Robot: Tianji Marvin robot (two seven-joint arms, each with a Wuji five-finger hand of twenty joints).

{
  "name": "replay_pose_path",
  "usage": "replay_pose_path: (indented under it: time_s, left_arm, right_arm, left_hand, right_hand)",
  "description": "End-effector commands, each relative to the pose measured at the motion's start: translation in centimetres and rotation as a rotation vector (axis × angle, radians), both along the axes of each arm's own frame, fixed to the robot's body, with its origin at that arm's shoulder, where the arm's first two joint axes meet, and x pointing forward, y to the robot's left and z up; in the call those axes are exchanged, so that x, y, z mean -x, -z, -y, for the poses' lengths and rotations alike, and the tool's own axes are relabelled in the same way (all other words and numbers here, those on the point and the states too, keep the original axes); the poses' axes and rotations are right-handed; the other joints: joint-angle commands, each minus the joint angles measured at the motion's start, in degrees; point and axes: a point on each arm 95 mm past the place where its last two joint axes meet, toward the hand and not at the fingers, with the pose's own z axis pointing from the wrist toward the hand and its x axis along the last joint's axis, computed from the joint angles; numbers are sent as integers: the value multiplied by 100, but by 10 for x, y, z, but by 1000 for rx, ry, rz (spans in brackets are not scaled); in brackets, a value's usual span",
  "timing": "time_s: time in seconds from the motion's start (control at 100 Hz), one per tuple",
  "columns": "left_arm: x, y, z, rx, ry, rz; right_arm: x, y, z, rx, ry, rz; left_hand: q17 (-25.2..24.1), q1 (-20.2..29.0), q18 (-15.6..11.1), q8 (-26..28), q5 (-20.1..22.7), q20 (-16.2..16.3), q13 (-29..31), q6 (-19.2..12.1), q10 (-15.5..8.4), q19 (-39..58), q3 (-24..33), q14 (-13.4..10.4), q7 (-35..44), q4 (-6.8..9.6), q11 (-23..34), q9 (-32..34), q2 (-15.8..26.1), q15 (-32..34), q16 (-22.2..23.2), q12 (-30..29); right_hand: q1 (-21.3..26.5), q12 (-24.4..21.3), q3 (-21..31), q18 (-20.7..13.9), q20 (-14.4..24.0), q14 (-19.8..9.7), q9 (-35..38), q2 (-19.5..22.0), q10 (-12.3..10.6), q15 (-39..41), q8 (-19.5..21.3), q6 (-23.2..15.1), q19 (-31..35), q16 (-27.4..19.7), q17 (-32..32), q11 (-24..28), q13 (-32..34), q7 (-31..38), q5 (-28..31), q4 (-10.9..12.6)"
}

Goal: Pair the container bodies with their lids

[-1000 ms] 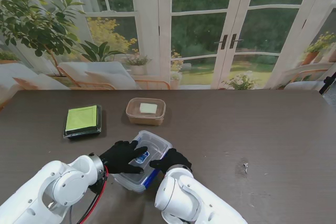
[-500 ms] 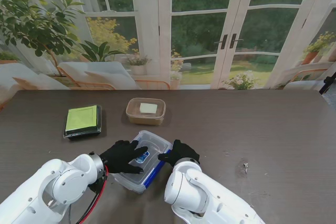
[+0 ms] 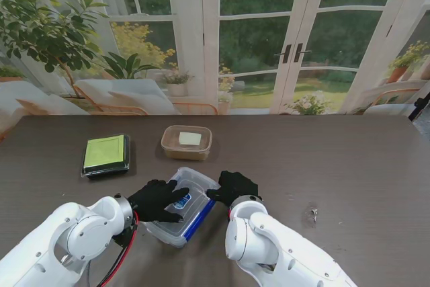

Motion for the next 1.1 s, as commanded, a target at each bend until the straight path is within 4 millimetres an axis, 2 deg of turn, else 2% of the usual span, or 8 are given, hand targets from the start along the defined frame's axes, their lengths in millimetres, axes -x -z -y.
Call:
replay_pose_path:
  time_s: [0.0,0.17,0.26,0.53,0.84,1.09]
  left_arm:
    - [12,25,-3,-37,9,-90]
    - [13,24,-3,-40,9,-92]
    - [13,24,-4,-41,11,-91]
    - [12,23,-4,-43,16,-87]
    - [9,16,-5,-33,11,-46]
    - [8,5,-10,-7,-6,28]
  right_arm:
    - [-2,2,3,3,-8,-16]
    - [-11,2,6,-4,-68,-10]
    - [-16,3,7,-9,-90,-10]
    - [-25,4,9,-24,-137,-6]
    - [-16,-3,15,-4,-218,43]
    - [-11,-5,20,41,-326,73]
  left_hand:
    - [37,-118,-300,184,199,98,146,-180,-675,-93,-123,-362,370,90,1124,720,349,301,94,359]
    - [43,-111,-294,182,201,100,149,-201,-676,-90,-121,-364,370,90,1125,727,346,302,94,360]
    - [45,-107,-293,182,204,100,153,-220,-679,-89,-121,-359,370,90,1129,741,348,304,95,362]
    - [60,-97,-284,175,201,101,166,-270,-679,-85,-121,-360,364,89,1126,752,352,308,96,361]
    - [86,-92,-281,155,76,107,184,-312,-679,-73,-116,-343,314,92,1130,763,406,314,101,364]
    - [131,-106,-250,100,-55,122,259,-470,-678,-49,-126,-297,267,85,1141,813,481,335,112,366]
  right_hand:
    - [25,-112,-152,-136,-149,85,-211,74,8,-204,36,-205,-189,-90,-3342,-103,-246,-51,116,146]
    - [61,-261,-143,-197,-267,73,-279,53,-160,-741,23,-368,-500,-304,-3592,-325,-516,-159,86,135]
    - [70,-334,-172,-213,-348,97,-379,54,-282,-1117,1,-516,-727,-456,-3762,-457,-758,-251,-176,124]
    - [57,-554,-323,-219,-532,111,-511,109,-335,-1913,-34,-635,-1227,-794,-4050,-763,-993,-323,-355,109]
    - [84,-633,-401,-179,-549,143,-633,40,-249,-2087,-71,-483,-1286,-856,-4070,-831,-1047,-389,-696,115]
    - [210,-652,-439,-275,-551,-15,-861,-112,-418,-2169,-157,-708,-1330,-873,-4074,-847,-1147,-525,-950,124]
